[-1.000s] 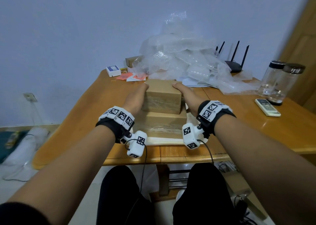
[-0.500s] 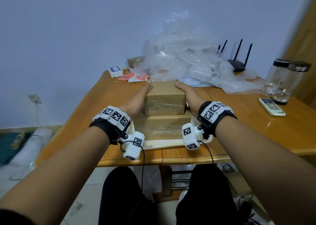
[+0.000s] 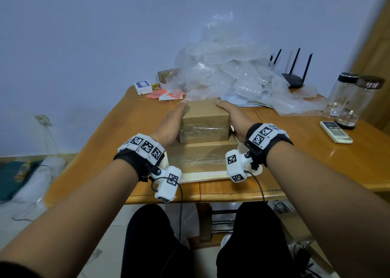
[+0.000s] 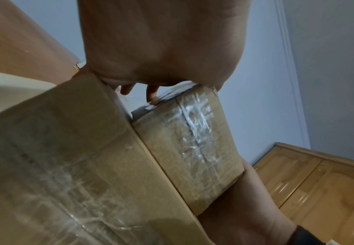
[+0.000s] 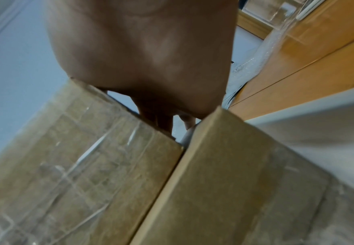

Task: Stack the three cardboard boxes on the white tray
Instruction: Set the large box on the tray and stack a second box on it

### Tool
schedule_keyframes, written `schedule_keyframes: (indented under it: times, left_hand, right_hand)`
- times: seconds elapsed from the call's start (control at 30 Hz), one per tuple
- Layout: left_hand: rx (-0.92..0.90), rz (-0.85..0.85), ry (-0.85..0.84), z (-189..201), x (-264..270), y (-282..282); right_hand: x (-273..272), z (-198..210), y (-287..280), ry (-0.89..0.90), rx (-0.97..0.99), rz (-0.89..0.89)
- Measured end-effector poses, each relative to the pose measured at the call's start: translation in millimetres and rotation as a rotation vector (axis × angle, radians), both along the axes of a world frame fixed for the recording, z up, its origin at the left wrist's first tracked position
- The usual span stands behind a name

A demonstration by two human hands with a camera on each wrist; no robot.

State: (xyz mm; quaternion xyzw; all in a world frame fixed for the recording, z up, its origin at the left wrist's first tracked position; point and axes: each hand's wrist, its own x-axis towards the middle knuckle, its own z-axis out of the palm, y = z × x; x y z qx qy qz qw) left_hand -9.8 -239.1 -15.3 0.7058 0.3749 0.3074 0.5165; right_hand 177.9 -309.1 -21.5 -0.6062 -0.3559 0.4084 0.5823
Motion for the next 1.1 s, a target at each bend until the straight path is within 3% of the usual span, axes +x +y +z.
schedule_keyframes:
  times: [0.47,0.83,1.1]
  left_hand:
    - [-0.067,0.050,0.036,2.9,0.7,1.2]
    - [-0.101,-0.005,0.053,3.9,1.6,5.9]
    - [-0.101,0.032,0.050,28.2,-3.1,-14.8]
  right_hand:
    - [-2.0,-2.3,-2.3,0.027,0.040,0.013]
    - [-4.8,1.1,-6.5,0.050,0.029,0.042]
    - [-0.8,5.4,-13.5,-0.059,-0.053,0.020]
